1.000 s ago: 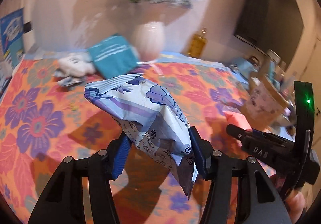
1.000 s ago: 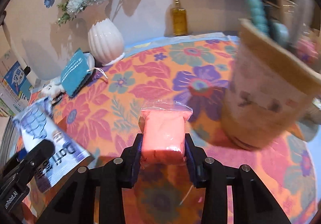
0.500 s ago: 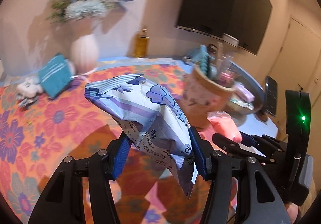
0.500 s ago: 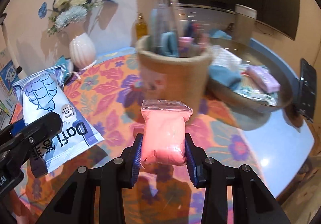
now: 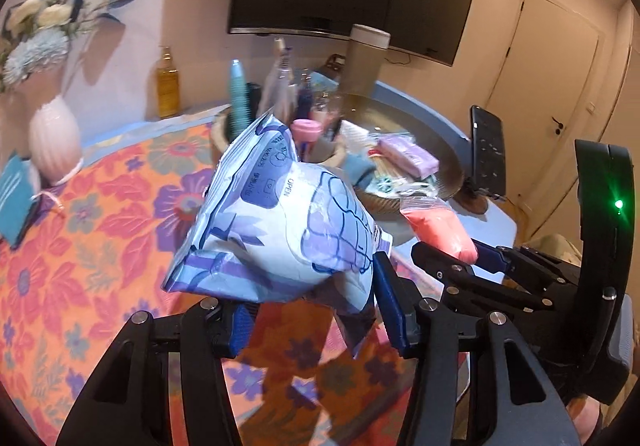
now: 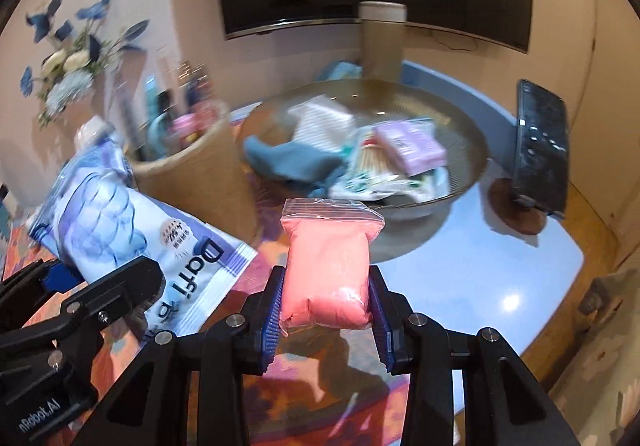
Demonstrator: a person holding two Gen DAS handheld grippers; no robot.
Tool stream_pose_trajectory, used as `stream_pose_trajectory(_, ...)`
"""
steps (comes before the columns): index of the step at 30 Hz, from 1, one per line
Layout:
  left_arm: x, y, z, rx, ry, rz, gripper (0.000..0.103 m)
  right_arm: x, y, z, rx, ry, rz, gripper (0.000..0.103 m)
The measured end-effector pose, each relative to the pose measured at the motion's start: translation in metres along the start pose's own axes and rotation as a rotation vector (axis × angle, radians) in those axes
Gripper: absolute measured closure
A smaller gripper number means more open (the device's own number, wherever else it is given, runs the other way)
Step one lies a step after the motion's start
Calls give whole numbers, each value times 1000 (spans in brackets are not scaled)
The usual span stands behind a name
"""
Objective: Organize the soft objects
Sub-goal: 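Carry wipes pack in left tool and pink pouch in right tool to bowl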
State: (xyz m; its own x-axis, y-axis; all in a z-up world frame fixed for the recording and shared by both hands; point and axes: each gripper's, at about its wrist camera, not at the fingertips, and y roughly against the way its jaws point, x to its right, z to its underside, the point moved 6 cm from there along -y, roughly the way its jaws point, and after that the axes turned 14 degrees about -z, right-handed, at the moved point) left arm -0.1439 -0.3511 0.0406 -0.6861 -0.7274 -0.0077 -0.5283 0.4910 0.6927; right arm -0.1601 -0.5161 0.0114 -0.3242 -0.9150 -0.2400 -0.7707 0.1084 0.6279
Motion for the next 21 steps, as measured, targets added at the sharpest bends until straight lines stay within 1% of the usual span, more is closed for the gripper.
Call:
stream_pose_trajectory(4,4,1,6,-4,-16,-5,54,9,1,-3,2,-5,-2,65)
stream_pose_trajectory(10,6,-5,11,-35,2,48,55,14,-5,-2,-7,-8,-24,65)
stream_pose_trajectory(16,24,-6,7,-23,-20,80,55,26,3,-8,21,-28,-4,65)
stream_pose_trajectory(18,27,-5,6,-2,-28,63,56,31,5,-12,30,-29,2,65)
stream_pose_trajectory(21,31,-2,6,62,-40,6,57,36,6,-15,37,-35,9,65)
